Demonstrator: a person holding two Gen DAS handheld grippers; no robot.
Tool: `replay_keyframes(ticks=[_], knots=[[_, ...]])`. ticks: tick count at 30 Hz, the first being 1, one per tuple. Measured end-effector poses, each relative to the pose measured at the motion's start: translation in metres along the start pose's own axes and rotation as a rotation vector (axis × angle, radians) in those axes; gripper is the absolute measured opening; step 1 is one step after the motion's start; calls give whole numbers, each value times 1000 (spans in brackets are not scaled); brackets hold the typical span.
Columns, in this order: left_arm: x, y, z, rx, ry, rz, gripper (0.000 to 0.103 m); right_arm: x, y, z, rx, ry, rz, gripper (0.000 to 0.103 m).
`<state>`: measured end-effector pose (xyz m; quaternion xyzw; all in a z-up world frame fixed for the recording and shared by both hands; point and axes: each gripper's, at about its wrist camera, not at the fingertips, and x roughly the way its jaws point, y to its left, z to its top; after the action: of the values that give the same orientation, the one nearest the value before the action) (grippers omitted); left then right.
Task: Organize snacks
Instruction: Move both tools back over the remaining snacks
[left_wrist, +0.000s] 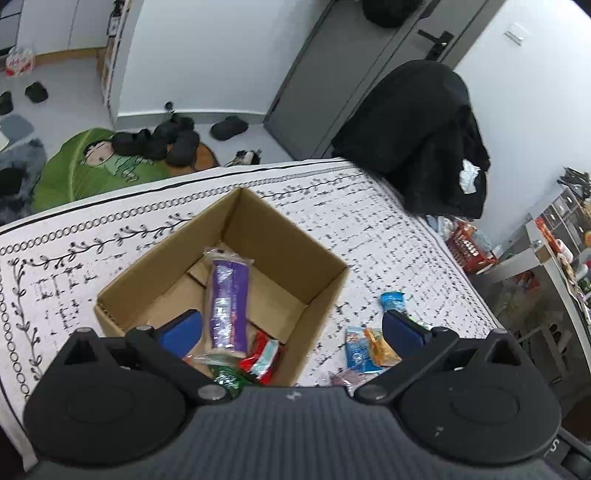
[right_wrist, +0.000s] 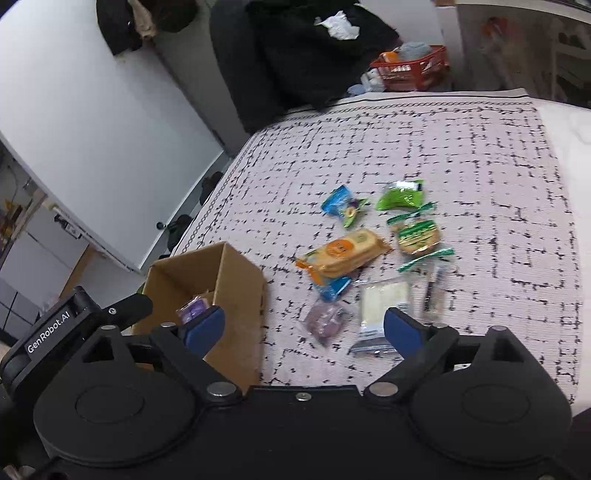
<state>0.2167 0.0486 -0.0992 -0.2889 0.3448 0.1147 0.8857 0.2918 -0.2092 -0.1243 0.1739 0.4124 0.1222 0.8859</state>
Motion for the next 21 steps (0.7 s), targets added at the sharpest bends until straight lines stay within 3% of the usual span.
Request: replay_keyframes(ticks=[7, 21], knots=[[-4, -27, -9, 105, -39, -27, 103, -12, -26, 5, 14, -15, -5, 99], [0, -60, -32, 202, -59, -107, 103, -11, -78, 1, 39, -43, -72, 99]])
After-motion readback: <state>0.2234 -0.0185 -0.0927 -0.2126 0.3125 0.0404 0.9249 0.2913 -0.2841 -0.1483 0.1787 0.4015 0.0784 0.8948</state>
